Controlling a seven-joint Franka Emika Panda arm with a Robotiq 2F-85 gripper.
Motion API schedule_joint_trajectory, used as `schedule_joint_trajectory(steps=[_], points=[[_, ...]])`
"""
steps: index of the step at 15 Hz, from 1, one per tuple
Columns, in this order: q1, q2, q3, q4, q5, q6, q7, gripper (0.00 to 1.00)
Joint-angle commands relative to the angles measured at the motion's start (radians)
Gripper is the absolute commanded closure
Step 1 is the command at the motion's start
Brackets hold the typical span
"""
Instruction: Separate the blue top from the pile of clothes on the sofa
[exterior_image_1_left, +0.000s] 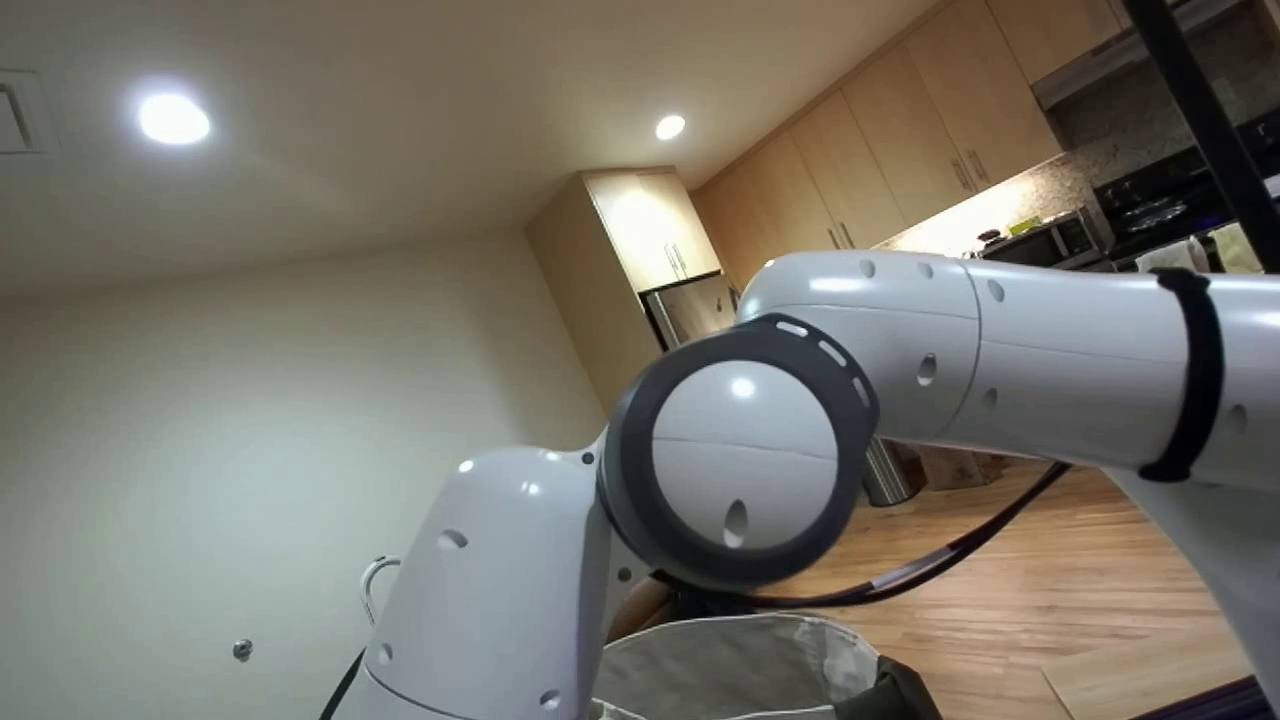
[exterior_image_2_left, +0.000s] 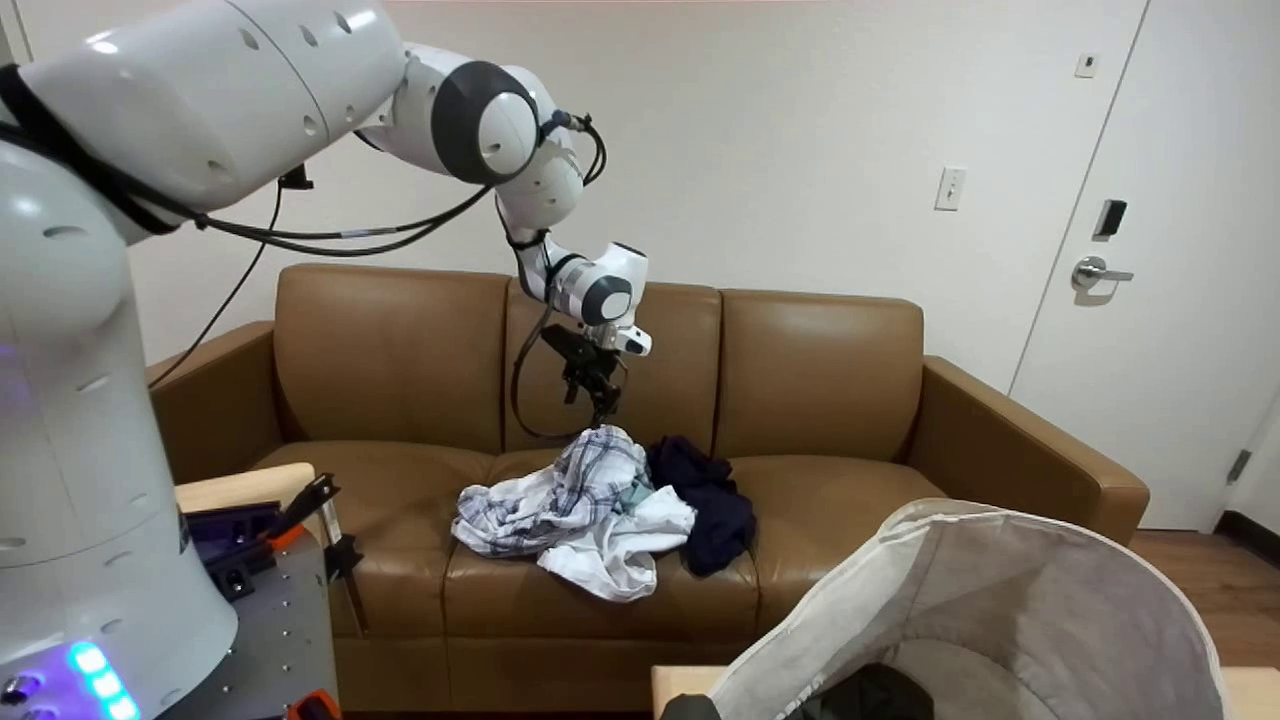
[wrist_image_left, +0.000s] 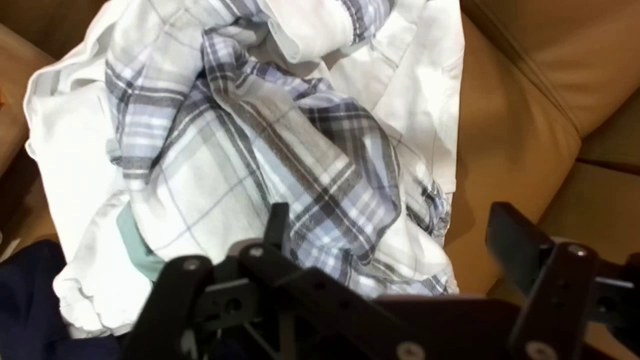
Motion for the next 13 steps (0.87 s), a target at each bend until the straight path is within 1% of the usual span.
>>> schedule_joint_trajectory(steps=[1,13], points=[[0.014,-0.010,-0.016,-0.010,0.019,-0.001,-0.010,0.00],[0.012,-0.022,-0.016,-0.024,0.019,0.000,-0.010,0.00]])
